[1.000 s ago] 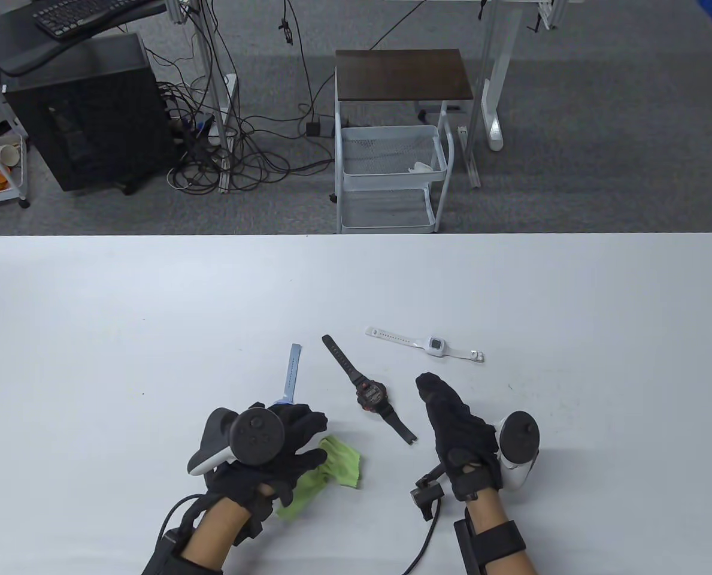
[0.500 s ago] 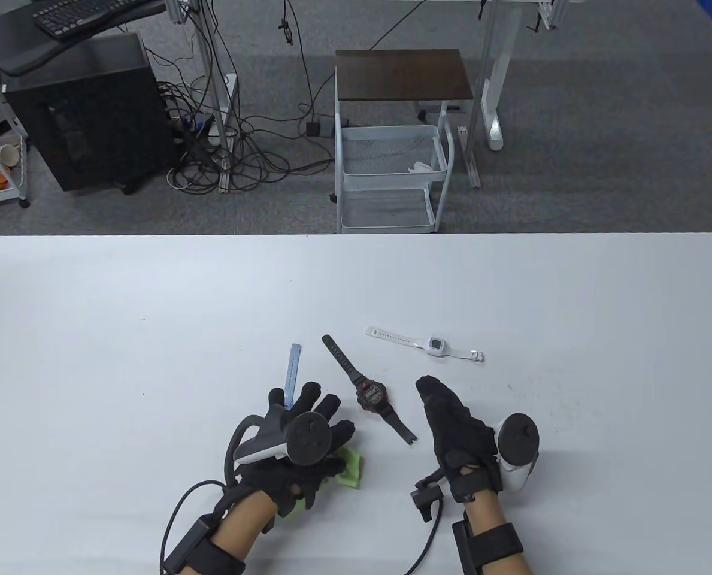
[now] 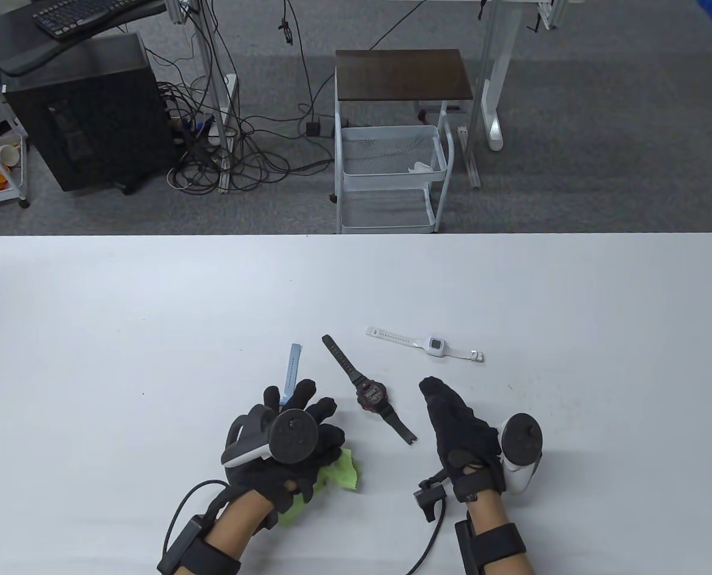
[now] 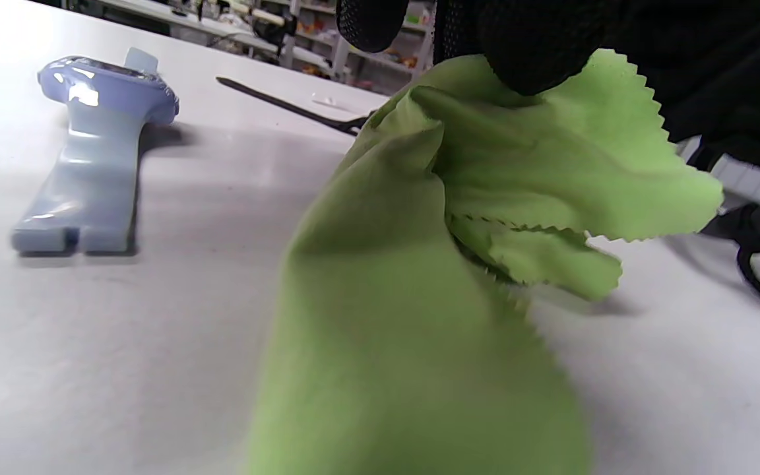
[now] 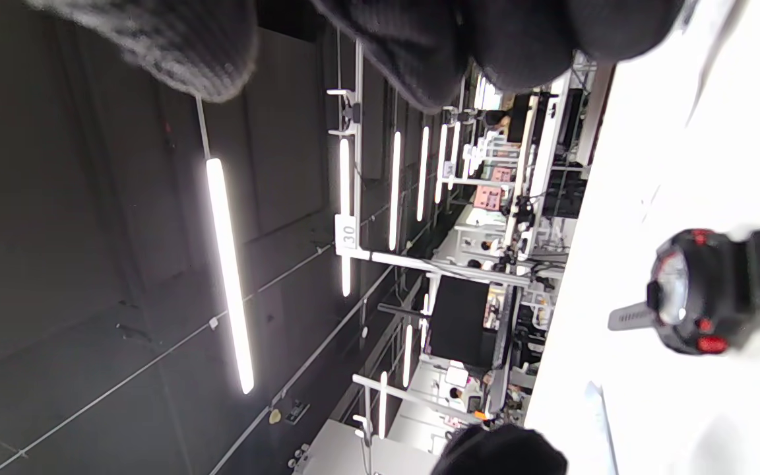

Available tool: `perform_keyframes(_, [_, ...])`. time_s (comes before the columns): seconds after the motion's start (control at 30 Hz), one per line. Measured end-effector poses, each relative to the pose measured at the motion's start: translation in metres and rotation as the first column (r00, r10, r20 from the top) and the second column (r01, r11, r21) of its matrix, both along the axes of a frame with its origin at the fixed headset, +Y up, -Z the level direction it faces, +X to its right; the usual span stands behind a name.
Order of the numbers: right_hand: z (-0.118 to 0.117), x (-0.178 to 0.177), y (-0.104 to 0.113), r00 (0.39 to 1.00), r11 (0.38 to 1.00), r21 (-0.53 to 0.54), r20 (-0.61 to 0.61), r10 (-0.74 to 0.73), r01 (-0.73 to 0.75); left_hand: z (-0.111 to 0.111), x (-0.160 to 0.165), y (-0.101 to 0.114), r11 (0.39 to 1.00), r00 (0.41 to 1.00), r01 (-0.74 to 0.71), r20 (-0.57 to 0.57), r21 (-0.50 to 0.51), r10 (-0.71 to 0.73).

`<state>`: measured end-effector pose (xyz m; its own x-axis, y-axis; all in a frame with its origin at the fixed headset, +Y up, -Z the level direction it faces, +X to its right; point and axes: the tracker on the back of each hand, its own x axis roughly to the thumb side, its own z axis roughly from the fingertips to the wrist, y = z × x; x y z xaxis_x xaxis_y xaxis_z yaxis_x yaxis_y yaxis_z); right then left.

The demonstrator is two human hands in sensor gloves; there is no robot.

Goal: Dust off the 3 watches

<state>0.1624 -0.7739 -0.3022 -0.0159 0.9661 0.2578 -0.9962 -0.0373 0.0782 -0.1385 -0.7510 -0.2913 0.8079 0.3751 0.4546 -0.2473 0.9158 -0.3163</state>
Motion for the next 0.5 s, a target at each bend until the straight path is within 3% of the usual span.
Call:
perform_keyframes(0.27, [-0.003, 0.002, -0.002, 1.0, 1.0, -0.02, -0.016, -0.011, 0.01, 0.007, -0.02, 0.018, 0.98, 0.98, -0.188, -0.055, 0.058, 0.191])
perform_keyframes(0.5, [-0.005, 0.001, 0.0, 0.999, 1.0, -0.011, -0.048, 0.001, -0.002, 0.018, -0.039, 0.039, 0.911, 0.911, -0.396, -0.074, 0.115, 0.406])
